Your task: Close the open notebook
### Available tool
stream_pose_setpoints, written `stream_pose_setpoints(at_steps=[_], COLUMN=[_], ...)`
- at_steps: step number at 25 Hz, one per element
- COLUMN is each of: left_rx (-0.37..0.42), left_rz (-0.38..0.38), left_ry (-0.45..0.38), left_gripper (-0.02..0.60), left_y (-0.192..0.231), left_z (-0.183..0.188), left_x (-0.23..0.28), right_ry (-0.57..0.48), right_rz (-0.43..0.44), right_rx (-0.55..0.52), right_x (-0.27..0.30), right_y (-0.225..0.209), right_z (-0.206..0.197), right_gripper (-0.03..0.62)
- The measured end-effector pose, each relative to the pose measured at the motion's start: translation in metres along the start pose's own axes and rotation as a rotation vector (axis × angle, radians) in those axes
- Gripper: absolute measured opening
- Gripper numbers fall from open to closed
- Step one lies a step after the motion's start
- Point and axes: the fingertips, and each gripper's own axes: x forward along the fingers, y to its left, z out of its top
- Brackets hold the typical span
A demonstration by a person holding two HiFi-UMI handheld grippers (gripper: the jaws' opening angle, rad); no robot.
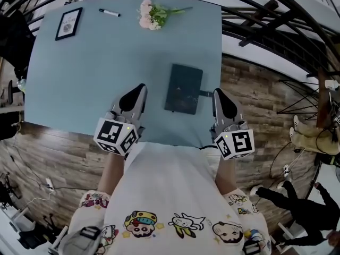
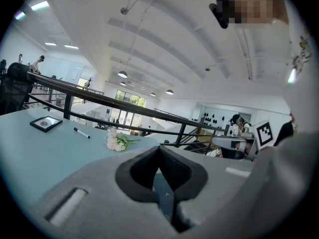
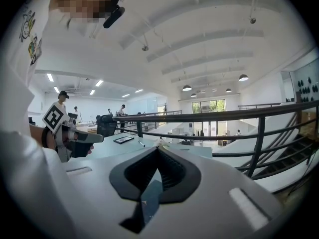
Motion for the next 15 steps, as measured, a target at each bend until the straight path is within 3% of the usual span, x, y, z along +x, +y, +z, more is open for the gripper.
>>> stream_pose_setpoints(at_steps=[15], left_rx=[-0.005], left_rz=[0.008], left_ry=[-0.006], left_gripper=[-0.002], left_y=[-0.0002], left_z=[-0.0005], left_x=[-0.0009], right_ry=[0.02], right_rz=[0.011], right_rx=[0.008], right_x=[0.0004], right_y=[0.0013], right_z=[-0.0101], right_gripper=[0.008])
